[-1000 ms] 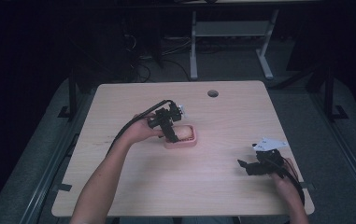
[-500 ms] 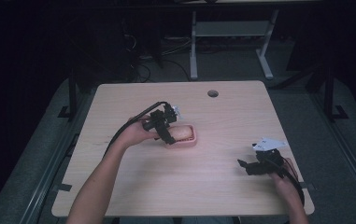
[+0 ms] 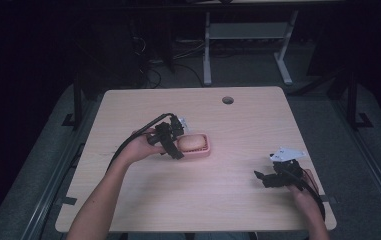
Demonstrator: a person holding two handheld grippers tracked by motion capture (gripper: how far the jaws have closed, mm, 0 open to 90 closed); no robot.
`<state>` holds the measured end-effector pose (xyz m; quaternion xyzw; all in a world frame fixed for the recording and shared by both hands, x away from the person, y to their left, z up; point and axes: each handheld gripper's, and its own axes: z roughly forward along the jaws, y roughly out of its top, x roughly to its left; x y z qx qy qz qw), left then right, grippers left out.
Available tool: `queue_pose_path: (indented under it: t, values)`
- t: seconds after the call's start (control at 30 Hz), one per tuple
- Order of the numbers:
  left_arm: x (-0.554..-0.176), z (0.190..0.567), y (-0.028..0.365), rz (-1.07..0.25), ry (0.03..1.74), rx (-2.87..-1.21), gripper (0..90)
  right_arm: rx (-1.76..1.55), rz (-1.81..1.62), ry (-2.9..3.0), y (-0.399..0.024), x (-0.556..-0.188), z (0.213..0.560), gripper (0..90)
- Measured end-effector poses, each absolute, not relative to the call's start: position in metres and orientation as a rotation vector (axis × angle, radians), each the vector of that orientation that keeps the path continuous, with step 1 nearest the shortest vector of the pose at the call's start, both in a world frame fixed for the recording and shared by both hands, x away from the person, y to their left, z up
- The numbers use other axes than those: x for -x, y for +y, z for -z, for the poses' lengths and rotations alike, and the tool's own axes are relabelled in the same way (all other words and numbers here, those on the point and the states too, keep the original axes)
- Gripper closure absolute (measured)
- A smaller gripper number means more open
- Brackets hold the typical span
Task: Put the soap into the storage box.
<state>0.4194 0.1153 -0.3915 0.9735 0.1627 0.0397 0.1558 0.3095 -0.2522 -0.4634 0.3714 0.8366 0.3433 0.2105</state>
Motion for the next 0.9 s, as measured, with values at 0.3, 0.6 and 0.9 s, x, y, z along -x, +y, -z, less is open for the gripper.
queue_pose_path:
  t: [0.3,0.6,0.9]
  values:
    - [-0.412,0.394,0.122,-0.115,0.472,-2.79,24.8,-1.029,-0.943,2.332,-0.252,-0.31,0.464,13.9]
    - [-0.403,0.397,0.129,-0.11,0.482,-2.773,24.8,-1.03,-0.935,2.332,-0.251,-0.311,0.465,13.9]
    - [-0.396,0.4,0.14,-0.116,0.5,-2.774,24.9,-1.036,-0.93,2.329,-0.251,-0.31,0.465,13.9]
